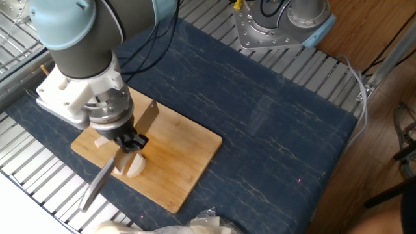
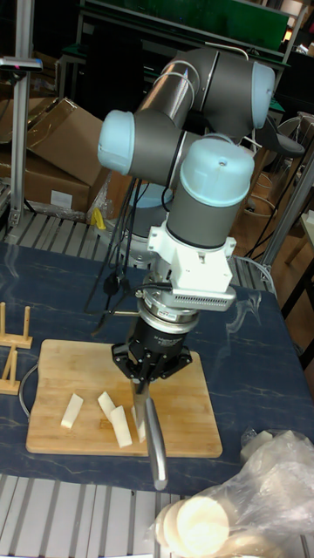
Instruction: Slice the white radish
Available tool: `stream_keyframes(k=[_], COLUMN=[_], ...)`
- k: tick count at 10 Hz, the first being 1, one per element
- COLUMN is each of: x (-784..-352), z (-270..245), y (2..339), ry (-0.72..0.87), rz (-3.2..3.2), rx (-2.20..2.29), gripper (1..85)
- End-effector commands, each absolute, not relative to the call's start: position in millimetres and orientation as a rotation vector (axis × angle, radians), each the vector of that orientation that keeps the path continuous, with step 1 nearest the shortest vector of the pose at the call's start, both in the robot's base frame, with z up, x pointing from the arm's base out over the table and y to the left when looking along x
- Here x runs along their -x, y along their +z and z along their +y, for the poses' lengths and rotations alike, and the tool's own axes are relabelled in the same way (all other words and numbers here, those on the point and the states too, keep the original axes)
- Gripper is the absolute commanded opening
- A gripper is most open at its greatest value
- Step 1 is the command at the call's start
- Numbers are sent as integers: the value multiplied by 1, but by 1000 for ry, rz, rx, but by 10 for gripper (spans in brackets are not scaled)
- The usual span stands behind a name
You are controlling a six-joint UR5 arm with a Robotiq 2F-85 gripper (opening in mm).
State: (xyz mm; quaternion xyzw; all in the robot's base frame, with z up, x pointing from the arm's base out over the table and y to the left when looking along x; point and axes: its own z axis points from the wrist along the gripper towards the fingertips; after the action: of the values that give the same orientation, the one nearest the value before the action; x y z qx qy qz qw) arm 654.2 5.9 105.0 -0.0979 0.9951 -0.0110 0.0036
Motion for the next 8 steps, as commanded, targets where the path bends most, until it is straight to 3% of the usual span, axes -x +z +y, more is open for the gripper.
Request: stream_keyframes(k=[1,5,8], x=[-641,-624,-622], z=[-10,-33,-94], y=[114,126,132], ry=[-104,-201,-368], rz=[3149,3173,3102], rx=[361,404,549], gripper=[10,10,10])
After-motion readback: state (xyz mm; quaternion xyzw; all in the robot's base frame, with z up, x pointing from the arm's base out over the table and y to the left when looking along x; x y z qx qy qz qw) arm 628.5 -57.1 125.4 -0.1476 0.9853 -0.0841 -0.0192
